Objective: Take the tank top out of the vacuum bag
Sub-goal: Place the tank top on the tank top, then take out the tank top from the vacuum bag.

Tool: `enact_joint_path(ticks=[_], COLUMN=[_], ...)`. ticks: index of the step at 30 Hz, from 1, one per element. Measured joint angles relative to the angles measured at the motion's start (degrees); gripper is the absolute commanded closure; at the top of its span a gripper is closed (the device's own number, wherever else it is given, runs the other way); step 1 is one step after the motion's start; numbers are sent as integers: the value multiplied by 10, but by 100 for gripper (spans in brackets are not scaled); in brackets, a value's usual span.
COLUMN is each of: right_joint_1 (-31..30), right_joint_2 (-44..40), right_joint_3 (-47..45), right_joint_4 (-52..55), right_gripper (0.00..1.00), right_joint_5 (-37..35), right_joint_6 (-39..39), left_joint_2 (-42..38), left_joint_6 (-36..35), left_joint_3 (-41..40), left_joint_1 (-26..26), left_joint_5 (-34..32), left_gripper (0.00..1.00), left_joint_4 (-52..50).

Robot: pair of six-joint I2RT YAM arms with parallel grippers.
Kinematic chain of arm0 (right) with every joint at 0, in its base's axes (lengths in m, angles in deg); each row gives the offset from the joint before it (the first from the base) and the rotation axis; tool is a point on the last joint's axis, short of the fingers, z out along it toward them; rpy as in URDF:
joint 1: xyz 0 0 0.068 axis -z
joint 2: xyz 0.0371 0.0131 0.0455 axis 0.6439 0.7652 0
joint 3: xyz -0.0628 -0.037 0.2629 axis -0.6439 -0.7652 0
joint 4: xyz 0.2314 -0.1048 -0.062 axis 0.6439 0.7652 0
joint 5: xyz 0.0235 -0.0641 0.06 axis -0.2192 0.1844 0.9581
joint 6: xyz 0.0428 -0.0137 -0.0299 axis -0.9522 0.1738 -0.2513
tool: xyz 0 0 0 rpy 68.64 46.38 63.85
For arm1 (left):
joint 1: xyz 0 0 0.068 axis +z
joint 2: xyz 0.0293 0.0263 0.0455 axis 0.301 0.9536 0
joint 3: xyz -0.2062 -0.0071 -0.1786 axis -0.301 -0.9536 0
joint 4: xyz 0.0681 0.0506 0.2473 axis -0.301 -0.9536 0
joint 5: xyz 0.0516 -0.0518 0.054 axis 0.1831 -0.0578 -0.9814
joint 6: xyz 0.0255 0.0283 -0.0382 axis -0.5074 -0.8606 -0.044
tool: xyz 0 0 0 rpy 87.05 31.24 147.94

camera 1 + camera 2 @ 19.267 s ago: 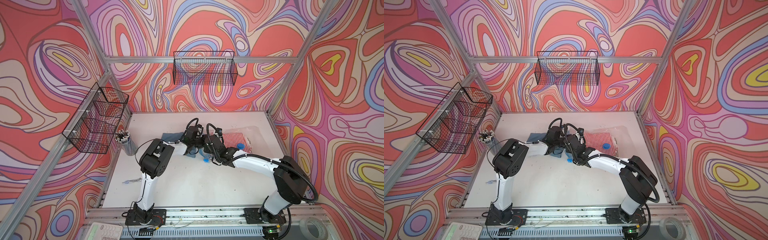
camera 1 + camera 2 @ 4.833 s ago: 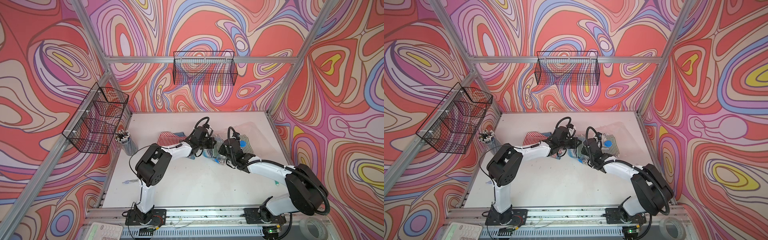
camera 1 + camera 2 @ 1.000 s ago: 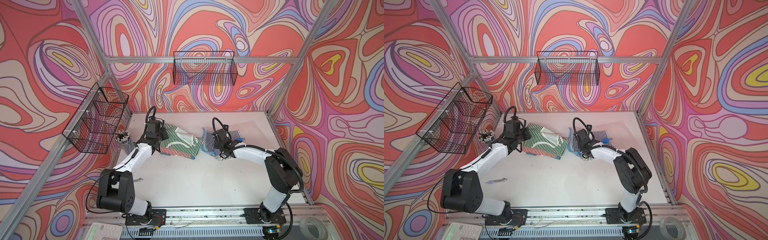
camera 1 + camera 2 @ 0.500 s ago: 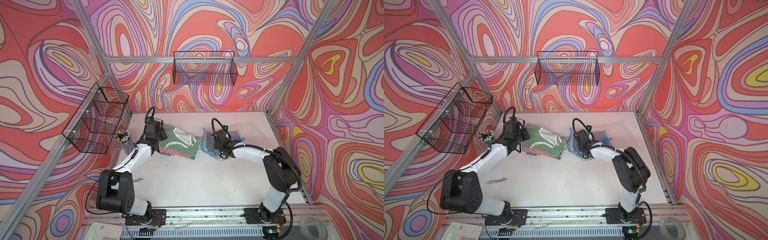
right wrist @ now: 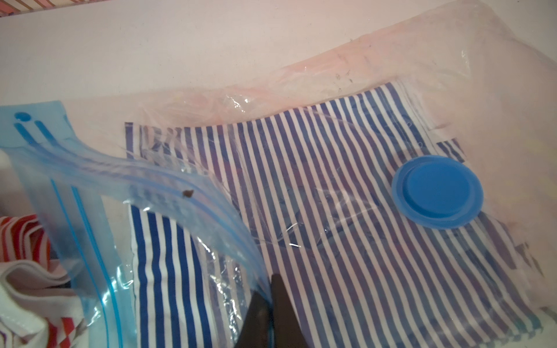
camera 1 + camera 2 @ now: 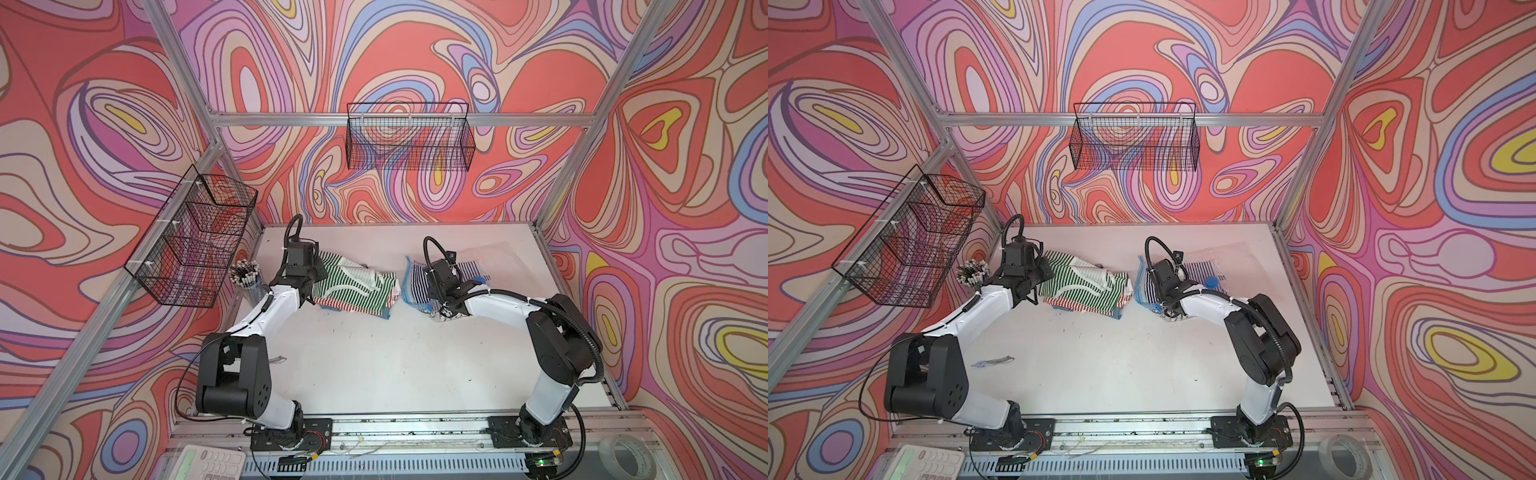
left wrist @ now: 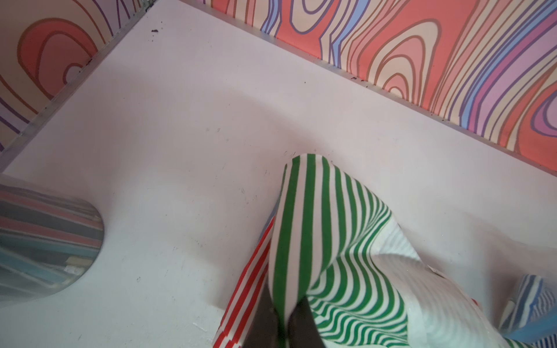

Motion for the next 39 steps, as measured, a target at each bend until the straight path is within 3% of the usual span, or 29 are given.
enact_joint_path(ticks=[11, 12, 14, 17, 20, 21, 30, 39], right_joint_1=[0, 0, 0, 0, 0, 0, 0, 0], right_joint_2=[-22, -22, -22, -22, -22, -23, -27, -27], right_joint_3=[0, 0, 0, 0, 0, 0, 0, 0], right_joint_4=[8, 8, 9, 8, 8, 8, 8, 11], right_gripper=[100, 100, 100, 100, 100, 100, 100, 100], right_joint_5=[15, 16, 22, 29, 33, 34, 42, 56], right_joint_6=[-21, -23, -29, -34, -41, -43, -56, -60], left_joint_2=[11, 11, 11, 9, -3, -13, -120, -116], left_joint_6=[0, 0, -3, -6, -11, -11, -1, 11], left_joint_3=[2, 2, 2, 2, -2, -7, -25, -25], left_joint_1=[3, 3, 4, 5, 7, 7, -13, -149], left_joint_5=[0, 0, 0, 7, 22, 27, 90, 150], left_gripper=[100, 93, 51, 31, 3, 0, 0, 0], left_joint_4=[0, 0, 0, 0, 2, 4, 12, 30])
